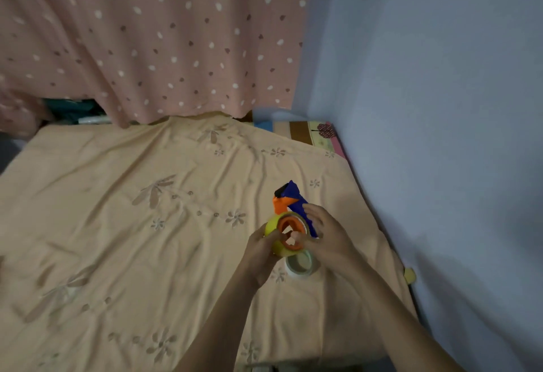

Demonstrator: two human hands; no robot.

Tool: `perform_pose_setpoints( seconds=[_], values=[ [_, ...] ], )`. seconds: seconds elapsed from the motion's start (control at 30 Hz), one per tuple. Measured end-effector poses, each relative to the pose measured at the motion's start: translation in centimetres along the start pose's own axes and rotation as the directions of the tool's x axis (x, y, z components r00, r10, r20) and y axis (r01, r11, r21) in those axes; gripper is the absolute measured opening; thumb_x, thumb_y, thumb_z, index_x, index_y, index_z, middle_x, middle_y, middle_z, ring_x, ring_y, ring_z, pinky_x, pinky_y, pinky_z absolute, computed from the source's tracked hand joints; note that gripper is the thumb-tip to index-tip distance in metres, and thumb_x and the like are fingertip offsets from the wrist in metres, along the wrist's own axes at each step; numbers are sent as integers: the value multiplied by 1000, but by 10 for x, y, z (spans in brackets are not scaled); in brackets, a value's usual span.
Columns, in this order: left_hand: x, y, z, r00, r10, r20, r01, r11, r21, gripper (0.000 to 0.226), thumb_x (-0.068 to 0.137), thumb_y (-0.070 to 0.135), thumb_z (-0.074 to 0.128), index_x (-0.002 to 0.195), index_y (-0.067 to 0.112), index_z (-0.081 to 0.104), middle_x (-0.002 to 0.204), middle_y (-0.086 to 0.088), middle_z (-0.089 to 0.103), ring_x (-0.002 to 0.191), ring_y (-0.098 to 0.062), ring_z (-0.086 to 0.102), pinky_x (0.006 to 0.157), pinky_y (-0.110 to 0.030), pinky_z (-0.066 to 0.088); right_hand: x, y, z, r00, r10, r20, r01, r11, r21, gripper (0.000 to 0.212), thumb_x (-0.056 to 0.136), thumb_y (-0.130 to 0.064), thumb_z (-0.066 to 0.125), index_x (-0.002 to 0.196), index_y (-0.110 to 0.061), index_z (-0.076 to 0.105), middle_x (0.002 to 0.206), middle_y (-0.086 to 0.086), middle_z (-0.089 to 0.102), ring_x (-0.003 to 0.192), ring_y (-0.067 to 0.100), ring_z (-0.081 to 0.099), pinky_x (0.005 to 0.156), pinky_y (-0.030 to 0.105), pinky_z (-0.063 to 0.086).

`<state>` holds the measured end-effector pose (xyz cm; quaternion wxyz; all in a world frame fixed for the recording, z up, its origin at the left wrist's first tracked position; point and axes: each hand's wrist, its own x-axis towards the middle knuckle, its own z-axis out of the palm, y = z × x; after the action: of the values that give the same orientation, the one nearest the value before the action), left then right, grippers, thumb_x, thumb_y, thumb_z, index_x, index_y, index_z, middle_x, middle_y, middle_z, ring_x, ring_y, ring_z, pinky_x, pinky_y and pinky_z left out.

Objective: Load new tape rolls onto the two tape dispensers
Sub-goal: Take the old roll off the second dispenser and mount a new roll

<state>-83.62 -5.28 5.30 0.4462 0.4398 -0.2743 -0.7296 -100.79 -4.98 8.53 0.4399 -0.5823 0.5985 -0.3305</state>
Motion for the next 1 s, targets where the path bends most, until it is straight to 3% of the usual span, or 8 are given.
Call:
perform_pose_setpoints(
  seconds=[0.07, 0.13, 0.27, 0.37, 0.47, 0.57, 0.83, 1.0],
  values=[
    [-9, 1, -5, 999, 3, -31, -3, 1000, 3, 32, 89, -6, 51, 112, 3, 71, 106, -18, 73, 94, -27, 72, 75, -37, 60, -4, -8, -4, 975, -100, -197, 98, 995, -18, 35, 88, -25, 72, 114, -45, 59, 116, -26, 65, 113, -4, 60, 100, 30, 54],
    [-22, 0, -11, 998, 8, -62, -7, 1000, 10, 31, 84, -1, 57, 112, 3, 71, 106, -18, 72, 98, -30, 69, 79, -40, 58, -3, -12, -4, 951, -122, -285, 113, 992, -46, 33, 92, -19, 67, 116, -40, 58, 116, -24, 63, 109, -3, 59, 99, 29, 53],
    [-52, -8, -25, 997, 19, -78, -24, 997, -69, 48, 77, 9, 60, 122, -8, 63, 118, -26, 67, 109, -39, 63, 95, -52, 50, -2, -10, 19, 988, 153, 36, -154, 988, 28, 59, 90, -42, 69, 140, -30, 40, 126, -8, 50, 106, 9, 55, 83, 25, 50],
    [-73, -15, -37, 994, 13, -106, -28, 990, -141, 50, 81, 10, 59, 126, -10, 59, 124, -31, 62, 112, -42, 60, 107, -60, 43, -12, -6, 55, 928, 267, 258, -296, 952, 78, 45, 86, -40, 73, 123, -24, 54, 107, -3, 71, 89, 13, 70, 67, 25, 57],
    [-94, -12, -54, 981, 12, -191, -33, 994, -104, 60, 80, 19, 63, 129, -14, 53, 116, -28, 62, 105, -39, 59, 100, -54, 46, -27, -4, 96, 915, 264, 305, -306, 947, 97, 16, 84, -22, 71, 99, -27, 68, 84, -5, 78, 74, 7, 74, 65, 23, 59],
    [-117, -8, -74, 960, 13, -280, -48, 992, -117, 53, 81, 18, 65, 122, -13, 57, 110, -25, 64, 100, -37, 61, 92, -49, 47, -39, -14, 130, 900, 281, 332, -341, 930, 138, 16, 90, -15, 62, 93, -32, 64, 70, -16, 75, 64, 2, 73, 56, 17, 53],
    [-170, -2, -148, 889, 47, -456, -79, 996, -51, 33, 91, 23, 67, 119, 6, 69, 110, -13, 69, 99, -22, 68, 83, -34, 53, -56, -45, 215, 873, 256, 415, -329, 937, 114, 16, 91, -17, 57, 101, -24, 68, 87, -2, 77, 75, 10, 76, 61, 24, 59],
    [-200, 5, -224, 885, 54, -463, -96, 993, -67, 39, 86, 23, 72, 122, 9, 68, 125, -23, 68, 116, -36, 67, 95, -46, 53, -66, -68, 293, 853, 273, 446, -327, 944, 47, 12, 91, -19, 58, 98, -21, 69, 80, -2, 77, 73, 13, 76, 56, 24, 59]
  ],
)
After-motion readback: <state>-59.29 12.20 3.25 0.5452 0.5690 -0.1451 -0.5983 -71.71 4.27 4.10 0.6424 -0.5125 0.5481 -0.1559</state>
